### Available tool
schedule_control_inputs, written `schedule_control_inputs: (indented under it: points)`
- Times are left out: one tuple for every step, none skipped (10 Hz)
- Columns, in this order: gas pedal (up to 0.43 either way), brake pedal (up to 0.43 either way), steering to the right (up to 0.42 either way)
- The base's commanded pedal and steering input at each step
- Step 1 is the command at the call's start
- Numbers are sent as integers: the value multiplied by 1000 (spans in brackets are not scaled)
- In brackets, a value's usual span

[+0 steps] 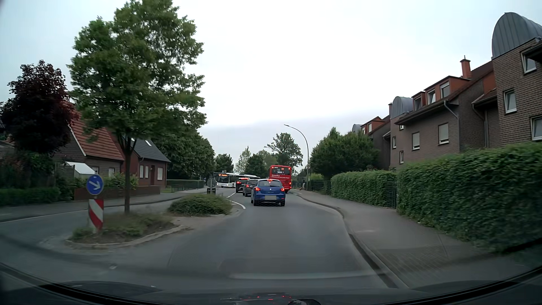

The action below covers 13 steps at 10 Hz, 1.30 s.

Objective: Follow the waypoints while adhering to traffic rules and regulations

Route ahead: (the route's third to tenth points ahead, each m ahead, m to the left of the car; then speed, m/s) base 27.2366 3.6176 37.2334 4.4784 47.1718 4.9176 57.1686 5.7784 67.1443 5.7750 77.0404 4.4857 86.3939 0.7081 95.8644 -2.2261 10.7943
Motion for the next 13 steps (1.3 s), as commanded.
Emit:
schedule_control_inputs:
  points:
    - [118,0,1]
    - [118,0,0]
    - [118,0,-5]
    - [118,0,-11]
    - [118,0,-13]
    - [118,0,-13]
    - [118,0,-14]
    - [130,0,-18]
    - [138,0,-27]
    - [138,0,-40]
    - [138,0,-46]
    - [138,0,-48]
    - [138,0,-48]
